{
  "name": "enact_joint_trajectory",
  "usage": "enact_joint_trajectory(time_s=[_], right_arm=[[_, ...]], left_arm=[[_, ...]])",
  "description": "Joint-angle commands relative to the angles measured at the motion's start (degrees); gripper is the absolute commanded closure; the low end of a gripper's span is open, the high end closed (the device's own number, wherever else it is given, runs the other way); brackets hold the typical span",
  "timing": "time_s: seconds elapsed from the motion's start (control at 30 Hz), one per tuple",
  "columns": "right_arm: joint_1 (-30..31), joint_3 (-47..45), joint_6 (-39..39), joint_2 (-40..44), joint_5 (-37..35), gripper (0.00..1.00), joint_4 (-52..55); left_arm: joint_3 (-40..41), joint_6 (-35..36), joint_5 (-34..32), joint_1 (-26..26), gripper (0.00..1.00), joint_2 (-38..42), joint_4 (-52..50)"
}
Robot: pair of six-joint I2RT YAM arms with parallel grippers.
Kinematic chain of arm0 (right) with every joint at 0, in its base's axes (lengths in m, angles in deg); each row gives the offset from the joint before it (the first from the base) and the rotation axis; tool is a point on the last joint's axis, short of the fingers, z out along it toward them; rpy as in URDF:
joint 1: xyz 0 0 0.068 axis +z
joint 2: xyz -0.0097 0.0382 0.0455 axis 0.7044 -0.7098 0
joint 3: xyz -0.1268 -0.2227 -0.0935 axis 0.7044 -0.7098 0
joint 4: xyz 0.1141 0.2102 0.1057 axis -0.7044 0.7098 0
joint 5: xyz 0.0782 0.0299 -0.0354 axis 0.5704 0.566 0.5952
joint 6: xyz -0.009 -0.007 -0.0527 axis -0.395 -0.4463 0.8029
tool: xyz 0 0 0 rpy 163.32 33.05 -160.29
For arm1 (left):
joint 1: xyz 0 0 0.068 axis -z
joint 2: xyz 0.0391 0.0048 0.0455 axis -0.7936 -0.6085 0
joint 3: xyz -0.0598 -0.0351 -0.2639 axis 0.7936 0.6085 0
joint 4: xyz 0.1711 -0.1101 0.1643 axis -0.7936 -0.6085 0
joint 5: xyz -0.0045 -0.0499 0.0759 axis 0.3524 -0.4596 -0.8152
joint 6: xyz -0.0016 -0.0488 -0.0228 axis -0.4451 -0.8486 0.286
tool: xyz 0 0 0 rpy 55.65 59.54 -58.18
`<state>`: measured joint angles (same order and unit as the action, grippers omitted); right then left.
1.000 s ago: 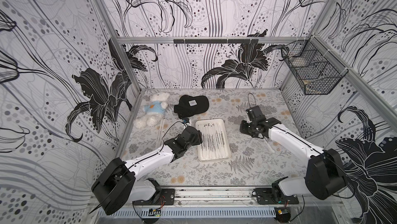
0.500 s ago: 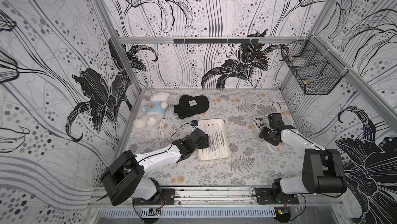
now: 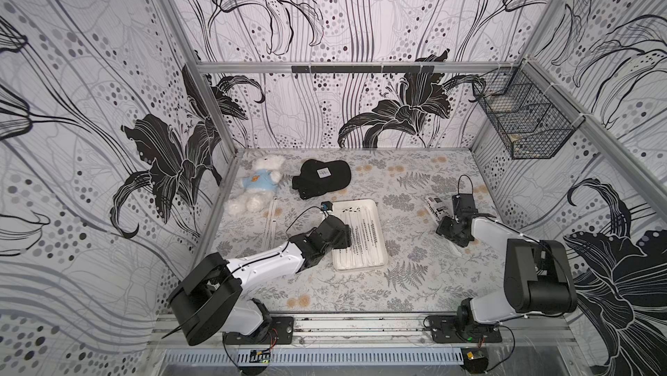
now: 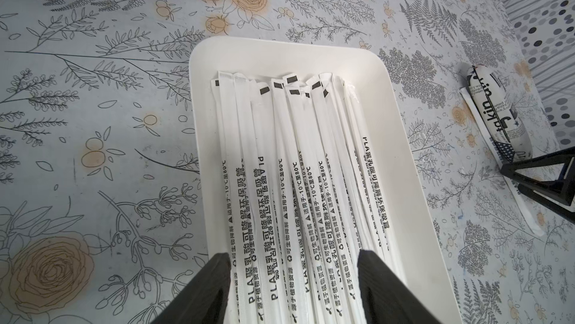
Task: Put the straws into the storage box
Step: Pick up the straw from the center of the board.
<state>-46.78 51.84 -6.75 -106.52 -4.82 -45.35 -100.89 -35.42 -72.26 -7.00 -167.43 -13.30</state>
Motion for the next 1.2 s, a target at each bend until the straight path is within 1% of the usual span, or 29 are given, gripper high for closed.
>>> enact_joint_trajectory(time_s=[0.0, 0.17, 0.27, 0.4, 0.5, 0.6, 0.73, 0.93, 1.07, 1.17], right_arm=[[2.5, -1.6, -0.4, -0.5, 3.8, 0.45, 2.8], [8.0, -0.5, -1.6, -0.5, 2.7, 0.53, 5.4], [9.7, 0.0, -1.8, -2.1, 2.5, 0.57, 4.9], [11.3, 1.8, -1.8, -5.0, -0.6, 0.63, 5.2], [11.7, 2.5, -0.6, -6.2, -2.3, 0.7, 4.9], [13.4, 3.5, 0.9, -7.1, -3.9, 0.79, 5.8], [16.1, 4.4, 2.7, -7.5, -3.1, 0.87, 6.7], [20.0, 6.1, 3.4, -5.7, 0.1, 0.92, 7.8], [22.8, 9.3, 2.4, -3.2, 2.5, 0.93, 9.1], [26.0, 12.2, 0.2, -1.4, 4.2, 0.93, 10.5]], left_arm=[[0.7, 1.2, -1.2, -1.0, 0.3, 1.7, 1.7], [1.1, 1.3, -1.0, -1.9, 0.3, 2.2, 1.7], [1.0, 1.4, -0.7, -2.2, 0.3, 2.1, 1.7], [1.3, 1.3, -0.5, -2.5, 0.3, 2.0, 1.8], [2.1, 0.9, -0.7, -2.6, 0.3, 2.3, 2.0], [3.0, 0.5, -0.6, -2.9, 0.3, 2.8, 2.1], [4.2, 0.1, -0.8, -4.0, 0.3, 4.2, 2.2], [5.2, -0.2, -0.9, -5.9, 0.3, 6.3, 1.7], [5.6, -0.8, -1.0, -7.3, 0.3, 7.7, 0.4], [5.2, -1.5, -1.0, -8.8, 0.3, 8.7, -1.2]])
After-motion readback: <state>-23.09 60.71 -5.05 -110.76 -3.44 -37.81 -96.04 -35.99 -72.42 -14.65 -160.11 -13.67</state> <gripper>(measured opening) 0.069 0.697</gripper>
